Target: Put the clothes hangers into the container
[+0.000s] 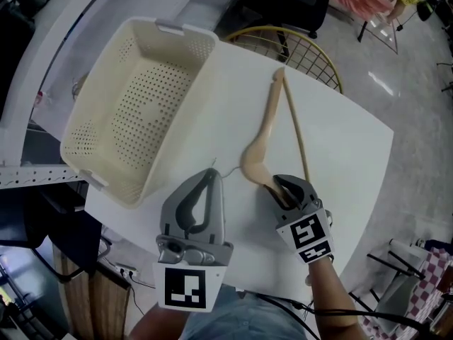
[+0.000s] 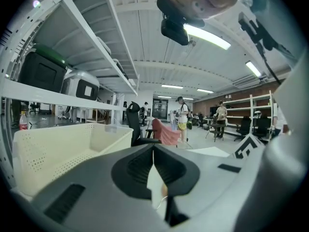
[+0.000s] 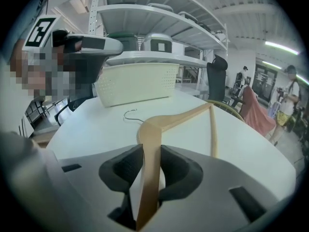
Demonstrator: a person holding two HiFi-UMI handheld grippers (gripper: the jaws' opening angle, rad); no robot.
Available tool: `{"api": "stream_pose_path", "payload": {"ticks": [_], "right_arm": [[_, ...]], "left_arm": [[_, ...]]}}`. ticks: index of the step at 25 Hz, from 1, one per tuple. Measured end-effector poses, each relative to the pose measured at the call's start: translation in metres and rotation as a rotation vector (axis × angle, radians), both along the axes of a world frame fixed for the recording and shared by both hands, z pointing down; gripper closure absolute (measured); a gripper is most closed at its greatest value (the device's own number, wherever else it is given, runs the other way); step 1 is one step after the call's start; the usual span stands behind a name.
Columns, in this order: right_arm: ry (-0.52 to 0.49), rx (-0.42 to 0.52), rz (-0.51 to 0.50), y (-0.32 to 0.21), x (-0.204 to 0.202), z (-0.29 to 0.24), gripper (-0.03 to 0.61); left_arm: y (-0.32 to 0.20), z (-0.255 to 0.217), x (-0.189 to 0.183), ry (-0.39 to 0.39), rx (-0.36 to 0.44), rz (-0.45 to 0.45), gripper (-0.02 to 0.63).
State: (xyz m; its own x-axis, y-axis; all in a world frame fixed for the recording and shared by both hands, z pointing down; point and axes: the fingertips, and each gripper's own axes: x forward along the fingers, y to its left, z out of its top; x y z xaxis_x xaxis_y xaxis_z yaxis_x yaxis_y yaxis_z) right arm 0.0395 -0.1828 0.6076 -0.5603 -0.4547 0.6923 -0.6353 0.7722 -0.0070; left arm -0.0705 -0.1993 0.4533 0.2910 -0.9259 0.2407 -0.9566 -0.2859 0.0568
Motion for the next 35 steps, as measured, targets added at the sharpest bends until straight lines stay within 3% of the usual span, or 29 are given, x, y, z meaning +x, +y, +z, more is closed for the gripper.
{"api": "stream_pose_path", "payload": {"ticks": [7, 11, 17, 21, 28, 35], "right_arm": [[-0.095, 0.095, 0.082, -0.015, -0.002, -0.051, 0.459], [-0.161, 0.161, 0.122, -0.02, -0.003, -0.105, 0.459], [-0.273, 0.288, 0.206, -0.03, -0.005, -0.205, 0.459], [-0.331, 0.311, 0.254, -0.015, 0.003, -0.256, 0.459], [-0.36, 0.39, 0.266, 0.001, 0.021, -0.288, 0.459], [-0.381, 0.395, 0.256, 0.034, 0.034, -0.289, 0.459]], "left_arm": [[0.002, -0.027, -0.003, 0.002, 0.056, 0.007, 0.601], [0.006, -0.056, 0.001, 0.007, 0.094, 0.024, 0.6], [0.0, -0.12, 0.001, -0.011, 0.254, 0.046, 0.601], [0.017, -0.152, 0.012, -0.019, 0.278, 0.05, 0.601], [0.037, -0.184, 0.034, -0.035, 0.364, 0.069, 0.601], [0.074, -0.195, 0.054, -0.066, 0.379, 0.078, 0.601]]}}
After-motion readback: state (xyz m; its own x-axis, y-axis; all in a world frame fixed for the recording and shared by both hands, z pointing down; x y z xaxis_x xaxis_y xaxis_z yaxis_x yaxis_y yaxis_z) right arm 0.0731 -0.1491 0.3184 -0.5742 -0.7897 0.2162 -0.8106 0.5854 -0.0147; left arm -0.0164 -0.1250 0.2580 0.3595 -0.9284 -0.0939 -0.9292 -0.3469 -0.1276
